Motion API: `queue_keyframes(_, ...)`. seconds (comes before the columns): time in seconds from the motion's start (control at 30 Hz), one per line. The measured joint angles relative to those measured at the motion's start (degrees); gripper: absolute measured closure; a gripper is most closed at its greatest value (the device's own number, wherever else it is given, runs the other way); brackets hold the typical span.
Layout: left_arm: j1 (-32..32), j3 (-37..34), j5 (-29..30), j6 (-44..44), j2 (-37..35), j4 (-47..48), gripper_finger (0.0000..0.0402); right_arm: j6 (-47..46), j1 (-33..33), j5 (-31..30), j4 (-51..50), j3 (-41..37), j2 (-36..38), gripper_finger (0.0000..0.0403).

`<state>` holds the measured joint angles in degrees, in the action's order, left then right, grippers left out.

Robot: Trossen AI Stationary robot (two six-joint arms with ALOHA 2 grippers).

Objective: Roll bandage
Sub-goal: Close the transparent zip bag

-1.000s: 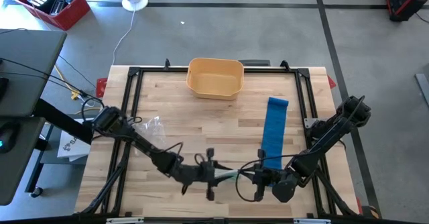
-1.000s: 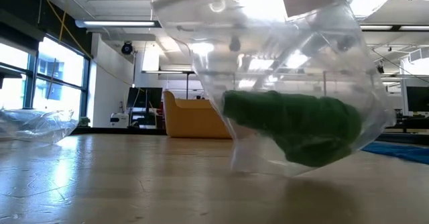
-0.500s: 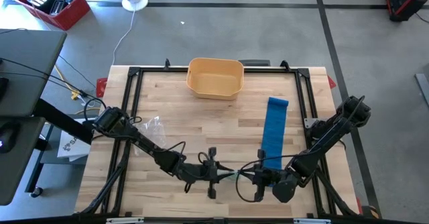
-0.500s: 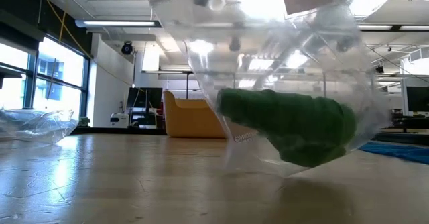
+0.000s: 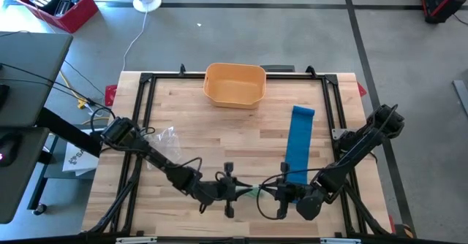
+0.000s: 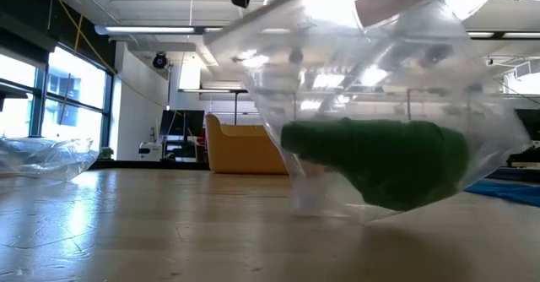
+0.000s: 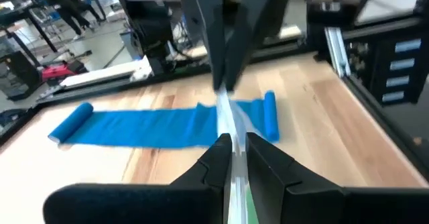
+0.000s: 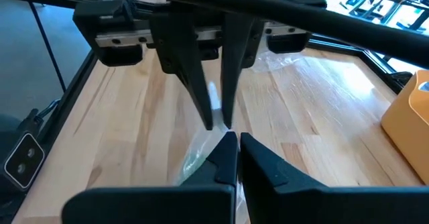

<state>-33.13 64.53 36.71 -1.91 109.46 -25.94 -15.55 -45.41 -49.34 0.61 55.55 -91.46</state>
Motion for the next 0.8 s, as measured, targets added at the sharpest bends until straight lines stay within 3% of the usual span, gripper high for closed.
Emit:
queue_keyframes(0.3, -3.7, 0.0, 4.0, 10.6, -7.0, 21.9, 0.0377, 0.4, 0.0, -0.1, 0.1, 0.0, 0.0, 0.0403)
queue_keyframes(0.6, -7.1, 0.0, 5.7, 28.9, -14.9, 48.9, 0.036, 0.8, 0.1, -0.2, 0.5, 0.0, 0.0, 0.0403)
queue_keyframes(0.8, -6.2, 0.0, 6.1, 29.1, -17.9, 52.2, 0.0308, 1.1, 1.3, -0.2, 0.7, 0.0, 0.0, 0.0403)
